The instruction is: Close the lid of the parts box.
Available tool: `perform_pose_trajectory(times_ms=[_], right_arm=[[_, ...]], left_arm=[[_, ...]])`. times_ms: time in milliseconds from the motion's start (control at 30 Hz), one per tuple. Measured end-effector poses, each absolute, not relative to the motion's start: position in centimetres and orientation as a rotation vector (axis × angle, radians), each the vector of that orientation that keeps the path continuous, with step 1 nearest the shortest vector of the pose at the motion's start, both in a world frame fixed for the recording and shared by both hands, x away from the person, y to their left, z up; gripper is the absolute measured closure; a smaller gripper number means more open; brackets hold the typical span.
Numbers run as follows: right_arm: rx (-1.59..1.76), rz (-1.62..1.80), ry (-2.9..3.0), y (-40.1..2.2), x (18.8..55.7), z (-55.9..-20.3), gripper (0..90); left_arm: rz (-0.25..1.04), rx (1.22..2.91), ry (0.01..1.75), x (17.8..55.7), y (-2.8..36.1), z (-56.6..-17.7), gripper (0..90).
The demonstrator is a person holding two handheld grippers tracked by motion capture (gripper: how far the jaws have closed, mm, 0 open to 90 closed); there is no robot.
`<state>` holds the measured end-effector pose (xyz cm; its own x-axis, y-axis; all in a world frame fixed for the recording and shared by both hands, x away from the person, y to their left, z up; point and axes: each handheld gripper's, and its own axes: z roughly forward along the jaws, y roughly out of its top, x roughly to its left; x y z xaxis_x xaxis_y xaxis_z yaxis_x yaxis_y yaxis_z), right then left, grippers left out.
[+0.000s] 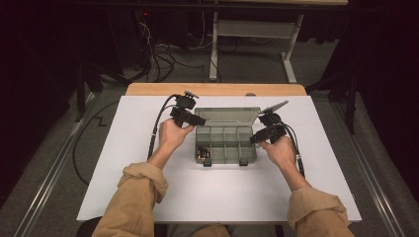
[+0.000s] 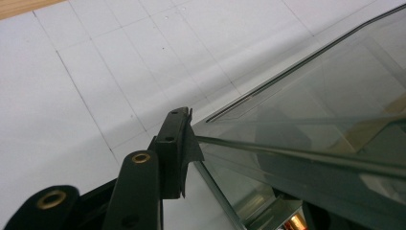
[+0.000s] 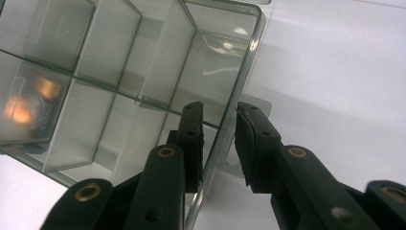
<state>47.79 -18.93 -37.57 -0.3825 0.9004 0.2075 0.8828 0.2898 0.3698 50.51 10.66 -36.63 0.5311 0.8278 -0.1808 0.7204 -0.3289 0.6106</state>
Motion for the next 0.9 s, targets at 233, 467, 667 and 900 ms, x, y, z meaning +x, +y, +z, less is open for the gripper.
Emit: perform_pose_trajectory(times_ms=[233, 467, 667, 900], right_arm=[[1.705, 0.697, 2.489, -19.1, 47.6, -37.7, 73.6], [1.675, 0.697, 2.504, -19.0, 47.5, -37.6, 70.3], [1.646, 0.741, 2.497, -19.8, 47.1, -36.5, 70.3], [1.614, 0.789, 2.433, -21.4, 47.4, -34.4, 87.4]], left_arm=[[0.217, 2.129, 1.241, 50.5, 10.7, -36.7, 55.8], [0.226, 2.131, 1.232, 50.3, 10.7, -36.6, 55.4], [0.228, 2.126, 1.223, 50.2, 10.8, -36.6, 55.5], [0.232, 2.128, 1.212, 50.0, 10.9, -36.5, 55.5]])
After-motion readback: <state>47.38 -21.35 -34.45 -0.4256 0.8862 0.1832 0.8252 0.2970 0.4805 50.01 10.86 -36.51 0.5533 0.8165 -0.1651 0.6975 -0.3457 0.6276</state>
